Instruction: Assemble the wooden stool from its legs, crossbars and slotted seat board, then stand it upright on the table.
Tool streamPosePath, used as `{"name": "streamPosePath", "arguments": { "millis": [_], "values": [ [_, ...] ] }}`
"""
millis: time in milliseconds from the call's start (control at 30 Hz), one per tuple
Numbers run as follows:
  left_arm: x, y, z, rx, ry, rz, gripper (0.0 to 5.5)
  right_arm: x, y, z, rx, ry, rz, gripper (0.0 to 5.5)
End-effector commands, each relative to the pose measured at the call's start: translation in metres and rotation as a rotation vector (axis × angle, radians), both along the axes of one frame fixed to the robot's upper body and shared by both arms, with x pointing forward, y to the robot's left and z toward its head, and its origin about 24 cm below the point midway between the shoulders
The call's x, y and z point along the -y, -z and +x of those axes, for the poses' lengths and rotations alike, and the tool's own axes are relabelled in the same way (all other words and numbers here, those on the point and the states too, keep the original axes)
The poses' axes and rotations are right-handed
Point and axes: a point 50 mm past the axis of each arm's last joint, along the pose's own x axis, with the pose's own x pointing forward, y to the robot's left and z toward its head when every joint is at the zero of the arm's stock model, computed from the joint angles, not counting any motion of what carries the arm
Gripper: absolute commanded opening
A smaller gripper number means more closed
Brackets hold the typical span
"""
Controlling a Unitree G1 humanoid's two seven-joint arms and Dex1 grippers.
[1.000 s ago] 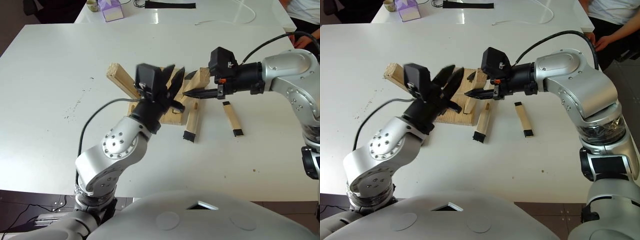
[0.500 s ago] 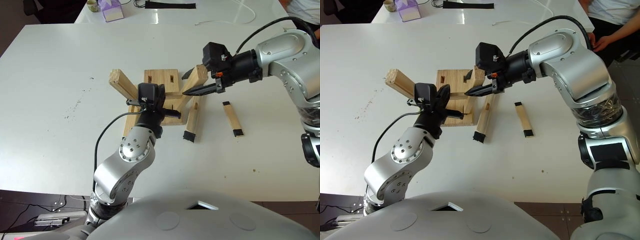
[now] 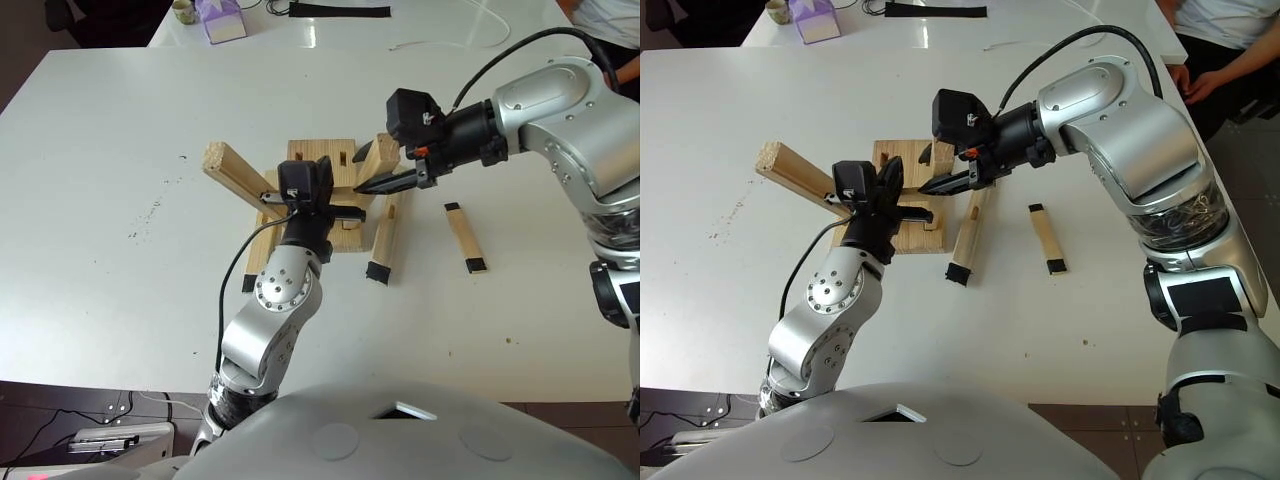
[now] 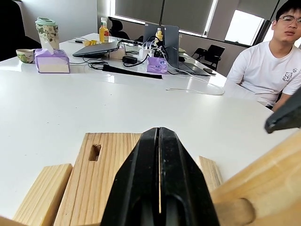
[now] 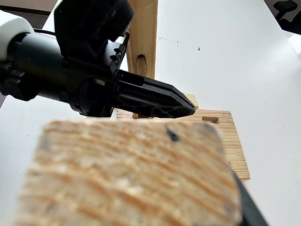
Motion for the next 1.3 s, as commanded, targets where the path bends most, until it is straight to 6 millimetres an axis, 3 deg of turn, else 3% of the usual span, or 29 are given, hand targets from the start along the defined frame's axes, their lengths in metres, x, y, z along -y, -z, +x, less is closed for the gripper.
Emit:
{"name": "streamPosePath", "arguments": {
  "millis": [33, 167, 267, 300, 400, 467, 500, 533, 567, 600, 633, 700, 767, 867, 1000, 1067, 1167, 1233, 1300],
  "values": [
    [-0.013, -0.080, 0.004, 0.341, 0.002, -0.178, 0.00, 0.017, 0.015, -0.003, -0.065, 0.103, -0.001, 2.01],
    [-0.032, -0.140, -0.008, 0.605, 0.043, -0.289, 0.00, 0.025, 0.019, -0.009, -0.069, 0.171, 0.024, 2.01],
    [-0.081, -0.159, -0.010, 0.688, -0.086, -0.246, 0.00, 0.029, 0.020, -0.013, -0.069, 0.208, 0.038, 2.01],
    [-0.106, -0.153, -0.006, 0.640, -0.178, -0.176, 0.00, 0.031, 0.021, -0.014, -0.070, 0.221, 0.041, 2.01],
    [-0.177, -0.108, -0.011, 0.365, -0.437, 0.079, 0.00, 0.033, 0.020, -0.015, -0.071, 0.232, 0.048, 2.01],
    [-0.195, -0.081, -0.015, 0.237, -0.492, 0.141, 0.00, 0.031, 0.019, -0.014, -0.072, 0.216, 0.046, 2.01],
    [-0.193, -0.069, -0.012, 0.187, -0.468, 0.148, 0.00, 0.030, 0.018, -0.014, -0.073, 0.207, 0.044, 2.01],
    [-0.175, -0.053, -0.007, 0.128, -0.368, 0.141, 0.00, 0.028, 0.016, -0.013, -0.074, 0.190, 0.040, 2.01],
    [-0.148, -0.041, -0.002, 0.087, -0.227, 0.133, 0.00, 0.027, 0.015, -0.012, -0.077, 0.174, 0.037, 2.01],
    [-0.107, -0.032, 0.001, 0.070, -0.019, 0.123, 0.00, 0.024, 0.013, -0.011, -0.086, 0.144, 0.035, 2.01],
    [-0.068, -0.031, -0.001, 0.086, 0.177, 0.103, 0.00, 0.021, 0.010, -0.010, -0.094, 0.115, 0.032, 2.01],
    [0.002, -0.052, -0.020, 0.199, 0.533, -0.069, 0.00, 0.012, 0.003, -0.010, -0.112, 0.027, 0.020, 2.01],
    [0.022, -0.065, -0.036, 0.245, 0.626, -0.169, 0.00, 0.005, -0.003, -0.010, -0.128, -0.043, 0.010, 2.01],
    [-0.006, -0.048, -0.041, 0.175, 0.452, -0.131, 0.00, 0.004, -0.007, -0.006, -0.141, -0.077, -0.005, 2.01],
    [-0.038, -0.045, -0.036, 0.167, 0.230, -0.171, 0.00, 0.010, -0.003, -0.006, -0.163, -0.066, -0.023, 2.01],
    [-0.072, -0.041, -0.026, 0.163, -0.028, -0.152, 0.00, 0.013, -0.001, -0.003, -0.147, -0.054, -0.037, 2.01],
    [-0.152, -0.025, -0.019, 0.075, -0.563, -0.030, 0.00, 0.019, -0.008, 0.004, -0.125, 0.010, -0.017, 2.01],
    [-0.174, -0.020, -0.023, 0.039, -0.691, 0.022, 0.00, 0.021, -0.008, 0.004, -0.118, 0.040, -0.002, 2.01],
    [-0.177, -0.020, -0.024, 0.040, -0.686, 0.063, 0.00, 0.021, -0.007, 0.000, -0.113, 0.049, 0.009, 2.01]
  ]
}}
